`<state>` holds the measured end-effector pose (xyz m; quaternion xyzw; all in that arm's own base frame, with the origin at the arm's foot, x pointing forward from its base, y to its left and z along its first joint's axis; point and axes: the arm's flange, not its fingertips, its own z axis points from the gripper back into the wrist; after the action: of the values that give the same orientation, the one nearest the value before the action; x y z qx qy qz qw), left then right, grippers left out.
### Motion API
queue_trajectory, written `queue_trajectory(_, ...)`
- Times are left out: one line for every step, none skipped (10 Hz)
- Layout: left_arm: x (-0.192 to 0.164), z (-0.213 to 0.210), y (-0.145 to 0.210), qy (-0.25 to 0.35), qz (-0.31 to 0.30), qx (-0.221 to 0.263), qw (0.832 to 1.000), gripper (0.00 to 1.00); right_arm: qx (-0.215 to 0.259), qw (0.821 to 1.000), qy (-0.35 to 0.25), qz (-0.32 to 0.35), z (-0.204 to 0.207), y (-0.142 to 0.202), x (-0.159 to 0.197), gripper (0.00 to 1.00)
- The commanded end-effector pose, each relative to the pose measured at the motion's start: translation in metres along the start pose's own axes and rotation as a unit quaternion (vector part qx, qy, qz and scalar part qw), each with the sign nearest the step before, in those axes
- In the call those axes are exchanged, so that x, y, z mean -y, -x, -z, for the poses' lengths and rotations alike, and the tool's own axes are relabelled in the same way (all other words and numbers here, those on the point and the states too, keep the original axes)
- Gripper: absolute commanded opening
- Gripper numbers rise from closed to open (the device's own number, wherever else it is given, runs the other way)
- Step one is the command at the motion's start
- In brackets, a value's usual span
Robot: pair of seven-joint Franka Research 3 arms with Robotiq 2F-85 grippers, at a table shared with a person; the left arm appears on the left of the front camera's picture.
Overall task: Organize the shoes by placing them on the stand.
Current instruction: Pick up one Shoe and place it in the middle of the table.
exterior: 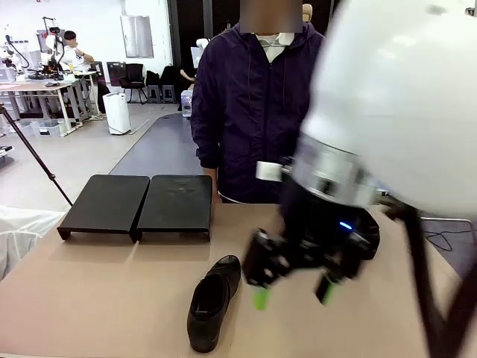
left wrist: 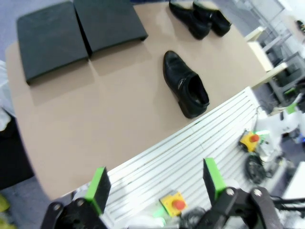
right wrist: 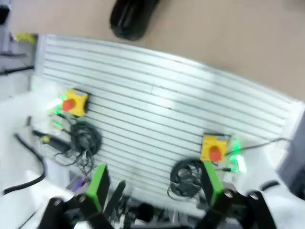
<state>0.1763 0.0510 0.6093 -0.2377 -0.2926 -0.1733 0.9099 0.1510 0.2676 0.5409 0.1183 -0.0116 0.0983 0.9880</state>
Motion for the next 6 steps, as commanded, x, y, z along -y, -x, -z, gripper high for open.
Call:
queue_trajectory(0.001, -0.001, 0.001, 0.007, 0.007, 0.002, 1.000, 1.00, 0.049, 0.993, -0.085, 0.061, 0.000, 0.044, 0.064, 1.00)
queue_trajectory(0.001, -0.001, 0.001, 0.007, 0.007, 0.002, 1.000, 1.00, 0.073, 0.982, -0.145, 0.099, -0.002, 0.055, 0.105, 1.00)
queue_trajectory(0.001, -0.001, 0.001, 0.007, 0.007, 0.002, 1.000, 1.00, 0.110, 0.969, -0.189, 0.115, -0.006, 0.064, 0.147, 1.00)
queue_trajectory(0.001, -0.001, 0.001, 0.007, 0.007, 0.002, 1.000, 1.00, 0.137, 0.954, -0.239, 0.120, -0.007, 0.069, 0.188, 1.00)
queue_trajectory(0.001, -0.001, 0.001, 0.007, 0.007, 0.002, 1.000, 1.00, 0.138, 0.941, -0.280, 0.132, -0.006, 0.074, 0.225, 1.00)
queue_trajectory(0.001, -0.001, 0.001, 0.007, 0.007, 0.002, 1.000, 1.00, 0.137, 0.934, -0.297, 0.145, -0.001, 0.080, 0.259, 1.00)
